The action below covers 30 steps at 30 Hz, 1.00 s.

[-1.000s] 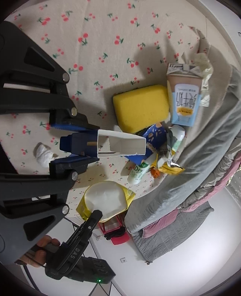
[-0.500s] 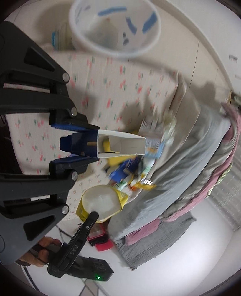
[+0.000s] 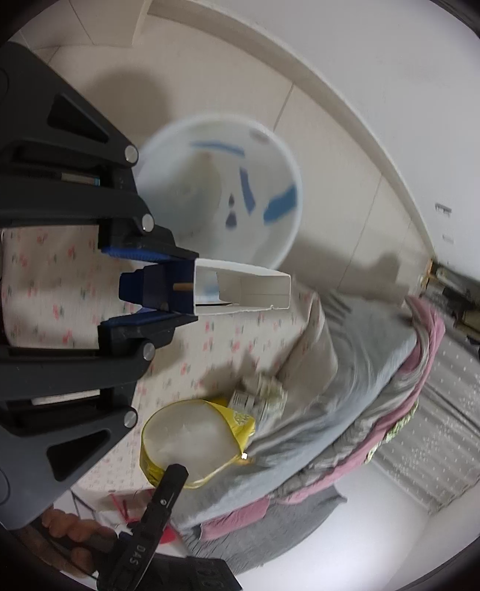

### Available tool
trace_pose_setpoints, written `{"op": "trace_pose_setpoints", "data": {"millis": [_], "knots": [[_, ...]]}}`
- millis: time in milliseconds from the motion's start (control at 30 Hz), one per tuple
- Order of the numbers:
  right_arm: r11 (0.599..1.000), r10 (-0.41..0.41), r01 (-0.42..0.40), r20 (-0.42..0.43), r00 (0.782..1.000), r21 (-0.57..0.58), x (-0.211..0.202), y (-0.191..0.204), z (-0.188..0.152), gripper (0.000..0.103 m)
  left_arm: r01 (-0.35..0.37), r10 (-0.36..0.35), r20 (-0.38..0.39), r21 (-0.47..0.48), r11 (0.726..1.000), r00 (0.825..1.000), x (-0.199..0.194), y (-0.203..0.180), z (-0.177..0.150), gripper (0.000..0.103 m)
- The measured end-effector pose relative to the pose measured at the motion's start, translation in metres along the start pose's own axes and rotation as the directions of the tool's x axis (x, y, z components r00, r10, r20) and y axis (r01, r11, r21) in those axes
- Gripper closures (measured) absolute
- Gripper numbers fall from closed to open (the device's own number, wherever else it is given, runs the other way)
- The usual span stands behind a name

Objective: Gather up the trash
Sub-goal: 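Carry both items to the white bin while the left tool drops the blue box in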

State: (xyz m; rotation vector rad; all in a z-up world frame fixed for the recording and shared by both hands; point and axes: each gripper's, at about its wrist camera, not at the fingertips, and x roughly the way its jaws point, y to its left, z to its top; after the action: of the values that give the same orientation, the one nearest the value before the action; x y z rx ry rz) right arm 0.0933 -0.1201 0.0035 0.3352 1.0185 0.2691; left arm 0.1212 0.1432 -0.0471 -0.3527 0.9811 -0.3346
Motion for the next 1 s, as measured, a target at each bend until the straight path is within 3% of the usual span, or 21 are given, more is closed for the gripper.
{"op": "trace_pose_setpoints", "data": {"millis": [333,367,433,500,667,833,1000], "knots": [[0.998,0.037,-0.041,-0.074,0.997,-0.053,0.063,0.042,0.012,0.087,-0.145,0.147,0.017,-0.056,0.988,0.989,0.013,0.039,0.004,0.077],[0.998,0.037,-0.042,-0.081,0.996,-0.05,0.069,0.04,0.014,0.087,-0.168,0.169,0.021,-0.061,0.984,0.985,0.013,0.041,0.004,0.075],[0.998,0.043,-0.047,-0.092,0.995,-0.04,0.078,0.041,0.018,0.087,-0.21,0.21,0.001,-0.071,0.975,0.978,0.013,0.045,0.005,0.058],[0.998,0.041,-0.045,-0.094,0.995,-0.042,0.084,0.044,0.021,0.087,-0.253,0.254,0.007,-0.08,0.964,0.967,0.009,0.047,0.004,0.027],[0.997,0.054,-0.059,-0.11,0.993,-0.044,0.094,0.051,0.026,0.087,-0.359,0.36,0.025,-0.059,0.932,0.932,-0.003,0.052,0.002,0.019],[0.996,0.05,-0.06,-0.132,0.99,-0.068,0.11,0.063,0.027,0.087,-0.399,0.401,0.013,-0.055,0.915,0.916,-0.01,0.059,-0.002,0.016],[0.996,0.05,-0.059,-0.134,0.99,-0.069,0.119,0.07,0.028,0.085,-0.435,0.436,0.039,-0.03,0.9,0.899,-0.021,0.058,-0.007,0.007]]}}
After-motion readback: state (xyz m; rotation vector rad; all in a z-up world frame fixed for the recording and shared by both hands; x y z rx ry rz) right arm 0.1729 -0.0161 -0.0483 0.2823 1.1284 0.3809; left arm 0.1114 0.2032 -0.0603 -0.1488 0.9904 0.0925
